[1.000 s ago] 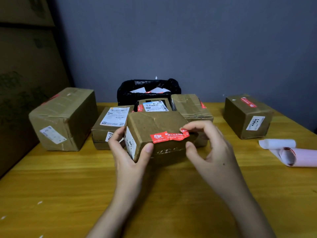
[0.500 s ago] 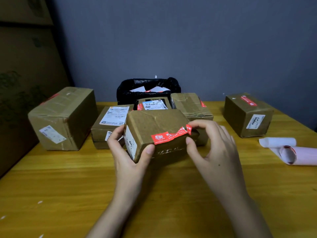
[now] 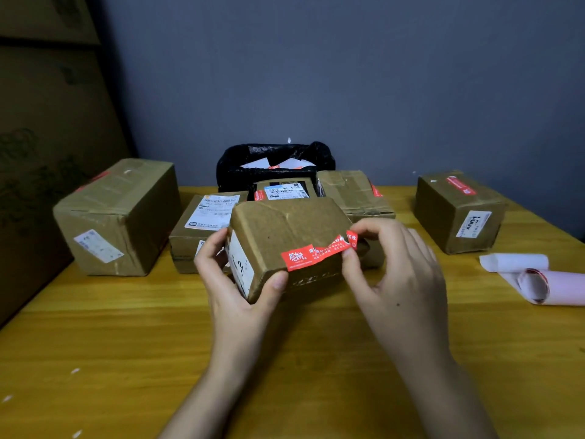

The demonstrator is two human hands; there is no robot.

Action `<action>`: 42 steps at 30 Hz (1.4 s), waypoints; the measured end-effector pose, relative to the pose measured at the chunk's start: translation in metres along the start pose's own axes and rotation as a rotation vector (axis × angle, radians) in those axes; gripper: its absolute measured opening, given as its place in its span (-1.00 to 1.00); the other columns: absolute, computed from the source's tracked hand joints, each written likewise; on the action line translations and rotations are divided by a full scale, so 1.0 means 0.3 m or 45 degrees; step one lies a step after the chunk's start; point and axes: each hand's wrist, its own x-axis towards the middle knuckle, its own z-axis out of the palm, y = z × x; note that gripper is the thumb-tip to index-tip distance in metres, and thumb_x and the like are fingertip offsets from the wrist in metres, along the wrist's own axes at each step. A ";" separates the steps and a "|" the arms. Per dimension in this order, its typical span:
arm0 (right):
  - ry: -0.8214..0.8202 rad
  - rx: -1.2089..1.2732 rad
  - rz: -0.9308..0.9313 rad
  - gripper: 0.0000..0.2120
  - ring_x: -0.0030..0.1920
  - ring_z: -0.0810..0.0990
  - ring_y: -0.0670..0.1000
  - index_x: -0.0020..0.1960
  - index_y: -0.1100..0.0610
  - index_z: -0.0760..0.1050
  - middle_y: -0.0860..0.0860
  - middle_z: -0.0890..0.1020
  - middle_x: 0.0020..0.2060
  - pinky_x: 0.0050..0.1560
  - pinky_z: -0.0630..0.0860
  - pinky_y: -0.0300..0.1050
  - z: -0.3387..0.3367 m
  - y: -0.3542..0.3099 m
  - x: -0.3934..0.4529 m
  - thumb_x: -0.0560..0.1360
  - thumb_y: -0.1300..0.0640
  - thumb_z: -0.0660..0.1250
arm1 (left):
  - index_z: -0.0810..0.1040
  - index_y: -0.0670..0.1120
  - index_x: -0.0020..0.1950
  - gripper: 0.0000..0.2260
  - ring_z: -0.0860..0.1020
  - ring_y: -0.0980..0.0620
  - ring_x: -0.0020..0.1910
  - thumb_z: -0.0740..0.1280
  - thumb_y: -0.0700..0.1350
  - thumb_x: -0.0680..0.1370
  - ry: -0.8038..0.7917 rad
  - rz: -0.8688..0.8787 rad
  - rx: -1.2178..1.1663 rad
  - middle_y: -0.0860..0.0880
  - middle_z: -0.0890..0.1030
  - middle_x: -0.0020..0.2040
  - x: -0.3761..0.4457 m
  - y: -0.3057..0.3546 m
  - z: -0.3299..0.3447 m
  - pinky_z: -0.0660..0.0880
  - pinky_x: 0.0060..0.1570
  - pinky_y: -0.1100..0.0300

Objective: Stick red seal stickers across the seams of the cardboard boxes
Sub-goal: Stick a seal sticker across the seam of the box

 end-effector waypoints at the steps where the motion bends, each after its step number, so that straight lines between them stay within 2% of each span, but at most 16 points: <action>1: 0.003 -0.009 0.008 -0.82 -0.10 0.49 -0.10 0.07 0.03 0.46 -0.10 0.57 -0.11 -0.11 0.38 -0.21 0.000 -0.001 0.000 0.49 0.03 0.23 | 0.16 -0.06 0.35 -0.17 0.34 0.41 0.24 0.26 0.47 0.32 -0.001 0.002 -0.002 0.15 0.29 0.28 0.000 0.002 0.001 0.27 0.14 0.55; 5: -0.008 0.031 0.058 -0.73 -0.05 0.50 -0.12 0.13 0.04 0.47 -0.11 0.58 -0.07 -0.05 0.44 -0.17 -0.003 0.002 0.009 0.47 0.02 0.21 | 0.16 -0.02 0.35 -0.17 0.36 0.34 0.25 0.26 0.49 0.30 0.011 -0.002 -0.012 0.18 0.31 0.28 0.000 -0.003 -0.002 0.29 0.17 0.48; 9: -0.006 0.193 0.129 -0.80 -0.04 0.49 -0.10 0.01 0.03 0.48 -0.12 0.54 -0.09 -0.08 0.50 -0.08 -0.009 0.011 0.009 0.44 -0.01 0.24 | 0.16 0.01 0.35 -0.17 0.36 0.31 0.26 0.26 0.50 0.30 0.024 -0.005 -0.014 0.22 0.31 0.28 0.000 -0.005 -0.003 0.30 0.18 0.44; 12: -0.028 0.389 0.280 -0.83 -0.01 0.48 -0.05 -0.14 -0.01 0.49 -0.18 0.47 -0.11 -0.11 0.44 -0.24 -0.007 0.004 0.003 0.41 -0.09 0.24 | 0.14 -0.03 0.37 -0.15 0.34 0.26 0.31 0.26 0.49 0.31 0.051 0.007 0.002 0.20 0.29 0.30 -0.003 -0.003 -0.002 0.29 0.26 0.39; 14: -0.086 0.571 0.426 -0.83 -0.01 0.49 -0.05 -0.23 -0.08 0.51 -0.20 0.47 -0.13 -0.12 0.38 -0.39 -0.002 -0.012 -0.003 0.39 -0.14 0.24 | 0.13 -0.09 0.39 -0.11 0.30 0.29 0.33 0.26 0.48 0.32 0.066 0.027 0.015 0.17 0.26 0.31 -0.006 0.003 0.000 0.26 0.25 0.45; 17: -0.146 0.778 0.524 -0.79 -0.06 0.52 -0.08 -0.26 -0.08 0.54 -0.15 0.51 -0.15 -0.13 0.37 -0.41 0.000 -0.029 -0.006 0.37 -0.15 0.21 | 0.09 -0.21 0.43 -0.04 0.28 0.33 0.34 0.28 0.45 0.33 0.070 0.042 0.023 0.09 0.25 0.33 -0.010 0.009 0.002 0.26 0.20 0.53; 20: -0.157 0.910 0.583 -0.70 -0.11 0.52 -0.11 -0.25 0.01 0.56 -0.10 0.52 -0.19 -0.17 0.38 -0.38 -0.001 -0.043 0.001 0.37 -0.18 0.19 | 0.07 -0.14 0.46 -0.03 0.25 0.28 0.38 0.32 0.43 0.31 0.071 0.043 0.024 0.00 0.24 0.39 -0.011 0.011 -0.001 0.28 0.19 0.52; 22: -0.127 0.849 0.594 -0.72 -0.18 0.51 -0.11 -0.25 0.02 0.54 -0.11 0.51 -0.24 -0.21 0.35 -0.39 0.008 -0.051 0.005 0.37 -0.19 0.27 | 0.05 -0.06 0.48 -0.05 0.23 0.22 0.42 0.34 0.42 0.30 0.068 0.068 0.044 -0.04 0.21 0.43 -0.010 0.004 -0.004 0.28 0.21 0.50; 25: -0.103 0.795 0.607 -0.84 -0.22 0.52 -0.10 -0.25 0.03 0.53 -0.10 0.53 -0.25 -0.25 0.36 -0.40 0.019 -0.055 0.007 0.43 -0.01 0.42 | 0.01 -0.01 0.52 0.00 0.17 0.12 0.48 0.34 0.44 0.28 0.070 0.106 0.118 0.10 0.16 0.42 -0.008 -0.008 -0.008 0.27 0.36 0.31; 27: -0.101 0.819 0.619 -0.88 -0.23 0.54 -0.10 -0.23 0.05 0.53 -0.05 0.57 -0.24 -0.27 0.39 -0.38 0.018 -0.054 0.007 0.46 0.13 0.43 | 0.01 -0.05 0.54 0.03 0.17 0.16 0.47 0.35 0.45 0.27 0.051 0.125 0.181 0.15 0.15 0.39 -0.008 -0.014 -0.009 0.24 0.37 0.33; 28: -0.095 0.817 0.620 -0.89 -0.23 0.54 -0.10 -0.23 0.04 0.53 -0.04 0.58 -0.24 -0.26 0.41 -0.36 0.017 -0.056 0.008 0.46 0.15 0.42 | 0.03 -0.07 0.54 0.04 0.18 0.18 0.45 0.35 0.45 0.27 0.038 0.129 0.208 0.12 0.17 0.38 -0.008 -0.015 -0.009 0.24 0.35 0.36; 31: -0.044 0.711 0.567 -0.90 -0.20 0.57 -0.11 -0.21 0.01 0.52 -0.11 0.60 -0.25 -0.23 0.42 -0.37 0.016 -0.063 0.006 0.46 0.05 0.38 | 0.08 -0.08 0.51 0.00 0.21 0.17 0.43 0.39 0.40 0.27 0.026 0.140 0.235 -0.03 0.19 0.36 -0.010 -0.016 -0.008 0.25 0.30 0.43; 34: -0.004 0.592 0.489 -0.92 -0.15 0.57 -0.16 -0.16 0.00 0.52 -0.17 0.60 -0.23 -0.21 0.43 -0.42 0.014 -0.068 -0.001 0.46 0.01 0.33 | 0.09 -0.01 0.50 -0.02 0.22 0.12 0.43 0.44 0.33 0.24 0.031 0.139 0.229 0.02 0.19 0.36 -0.010 -0.019 -0.007 0.27 0.30 0.42; 36: 0.031 0.562 0.444 -0.93 -0.15 0.57 -0.17 -0.14 0.01 0.52 -0.18 0.60 -0.23 -0.21 0.43 -0.44 0.012 -0.072 -0.007 0.51 0.04 0.35 | 0.10 0.01 0.49 -0.03 0.22 0.07 0.44 0.43 0.36 0.23 0.036 0.140 0.231 0.07 0.18 0.36 -0.011 -0.021 -0.008 0.29 0.33 0.35; 38: 0.075 0.551 0.406 -0.95 -0.15 0.58 -0.16 -0.11 0.02 0.52 -0.17 0.61 -0.22 -0.22 0.43 -0.45 0.014 -0.075 -0.011 0.52 0.07 0.35 | 0.11 0.02 0.48 -0.03 0.23 0.06 0.44 0.47 0.30 0.22 0.045 0.125 0.228 0.07 0.19 0.36 -0.012 -0.020 -0.008 0.31 0.33 0.30; 42: 0.140 0.516 0.317 -0.88 -0.13 0.61 -0.18 -0.06 0.04 0.51 -0.14 0.63 -0.20 -0.20 0.49 -0.42 0.023 -0.083 -0.010 0.53 0.00 0.30 | 0.13 0.00 0.48 -0.06 0.25 0.02 0.44 0.47 0.21 0.21 0.068 0.079 0.209 -0.01 0.21 0.36 -0.011 -0.014 -0.003 0.36 0.36 0.00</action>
